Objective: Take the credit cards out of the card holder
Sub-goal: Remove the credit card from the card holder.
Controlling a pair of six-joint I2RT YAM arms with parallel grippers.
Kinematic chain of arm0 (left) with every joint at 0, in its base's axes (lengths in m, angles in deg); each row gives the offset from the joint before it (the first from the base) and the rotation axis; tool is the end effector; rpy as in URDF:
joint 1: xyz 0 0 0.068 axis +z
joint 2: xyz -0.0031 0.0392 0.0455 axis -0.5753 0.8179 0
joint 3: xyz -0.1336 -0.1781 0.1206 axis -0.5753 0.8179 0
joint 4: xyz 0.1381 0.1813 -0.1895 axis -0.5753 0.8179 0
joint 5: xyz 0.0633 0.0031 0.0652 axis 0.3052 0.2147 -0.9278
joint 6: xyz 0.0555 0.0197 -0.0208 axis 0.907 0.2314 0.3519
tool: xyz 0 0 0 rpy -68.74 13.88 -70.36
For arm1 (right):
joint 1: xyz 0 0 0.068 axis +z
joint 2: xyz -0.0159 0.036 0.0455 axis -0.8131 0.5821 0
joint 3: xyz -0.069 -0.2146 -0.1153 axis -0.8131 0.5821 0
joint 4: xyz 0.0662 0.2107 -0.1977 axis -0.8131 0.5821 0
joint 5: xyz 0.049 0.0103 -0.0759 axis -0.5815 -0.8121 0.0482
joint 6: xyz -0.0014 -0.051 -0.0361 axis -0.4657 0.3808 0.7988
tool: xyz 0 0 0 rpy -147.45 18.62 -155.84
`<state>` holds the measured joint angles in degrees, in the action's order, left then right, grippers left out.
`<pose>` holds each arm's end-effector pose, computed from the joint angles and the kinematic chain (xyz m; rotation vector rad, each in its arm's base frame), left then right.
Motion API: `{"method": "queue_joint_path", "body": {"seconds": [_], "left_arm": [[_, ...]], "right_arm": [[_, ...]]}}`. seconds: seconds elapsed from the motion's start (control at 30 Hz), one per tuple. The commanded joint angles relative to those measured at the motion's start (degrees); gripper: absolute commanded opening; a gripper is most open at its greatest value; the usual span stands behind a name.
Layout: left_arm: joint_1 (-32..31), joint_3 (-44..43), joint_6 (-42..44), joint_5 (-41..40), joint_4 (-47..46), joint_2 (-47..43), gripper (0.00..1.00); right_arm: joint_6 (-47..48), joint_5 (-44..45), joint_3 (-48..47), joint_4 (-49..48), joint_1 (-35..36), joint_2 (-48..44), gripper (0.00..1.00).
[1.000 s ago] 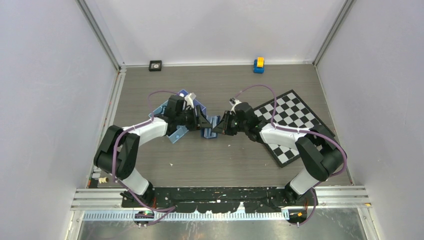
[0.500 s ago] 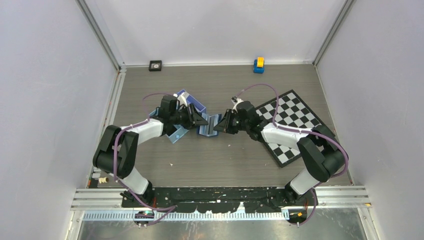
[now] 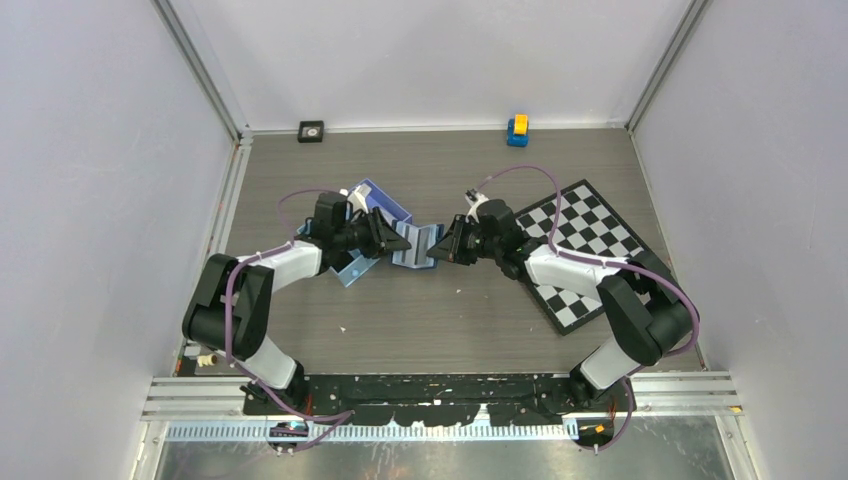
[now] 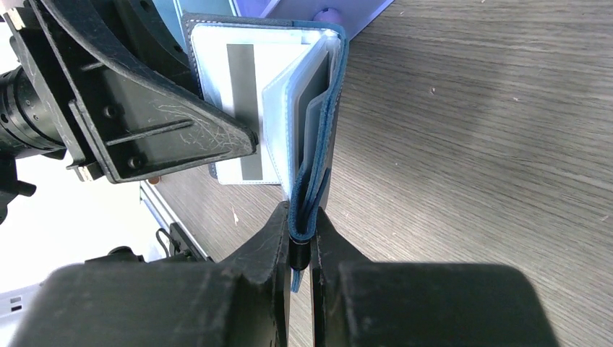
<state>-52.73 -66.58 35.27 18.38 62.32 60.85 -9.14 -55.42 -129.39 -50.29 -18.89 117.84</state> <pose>0.3239 -0.1334 0.1268 -0.1962 2.3516 -1.3256 0.2889 0.2248 0.1443 -0.0057 2.3144 1.1360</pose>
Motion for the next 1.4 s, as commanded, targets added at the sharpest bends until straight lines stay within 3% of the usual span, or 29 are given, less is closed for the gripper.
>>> {"method": "queue_joint_path", "body": {"seconds": [0.0, 0.13, 0.2, 0.27, 0.33, 0.5, 0.57, 0.67, 0.9, 1.03, 1.2, 1.37], "left_arm": [[0.41, 0.03, 0.37, 1.76, -2.31, -1.89, 0.23], [0.8, 0.28, 0.57, 1.5, -2.15, -2.36, 0.02], [1.05, 0.41, 0.49, 1.36, -2.23, -2.56, 0.0], [1.21, 0.58, 0.61, 1.1, -2.23, -3.04, 0.0], [1.16, 0.81, 0.74, 0.93, -2.3, -3.83, 0.0], [1.17, 1.79, 0.84, 0.18, -3.36, -5.46, 0.0], [1.16, 2.12, 0.62, 0.17, -4.14, -5.6, 0.0], [1.17, 2.22, 0.28, 0.42, -4.87, -5.24, 0.0], [1.17, 2.48, -0.31, 0.68, -6.08, -5.01, 0.0], [1.14, 3.57, -2.38, 3.13, -10.94, -4.44, 0.0], [1.16, 4.36, -6.75, 6.46, -18.17, -2.49, 0.0], [1.11, 4.37, -6.98, 7.18, -17.97, -3.86, 0.0]], "right_arm": [[-0.64, -1.42, -0.31, -4.12, -0.33, -3.37, 0.0], [-0.35, -0.14, -0.26, -3.19, -0.62, -3.79, 0.01], [0.48, 2.83, -0.67, -0.43, -0.62, -4.32, 0.05], [1.52, 6.74, -1.28, 3.14, -0.7, -4.96, 0.19], [1.99, 10.23, -1.52, 5.65, -0.8, -5.57, 0.41], [1.82, 17.77, -0.52, 8.81, -0.95, -9.16, 0.71], [2.27, 21.76, 0.8, 9.09, -0.88, -11.89, 0.75], [3.04, 21.2, 3.52, 5.72, -0.93, -16.07, 0.74], [4.4, 10.29, 6.11, -2.47, -0.91, -19.08, 0.47], [1.69, 0.89, 4.81, -8.17, -0.89, -13.36, 0.35], [-1.29, -3.46, 2.49, -10.27, -0.94, -5.96, 0.3], [-1.97, -2.77, 1.36, -7.96, -1.77, -3.33, 0.27]]}}
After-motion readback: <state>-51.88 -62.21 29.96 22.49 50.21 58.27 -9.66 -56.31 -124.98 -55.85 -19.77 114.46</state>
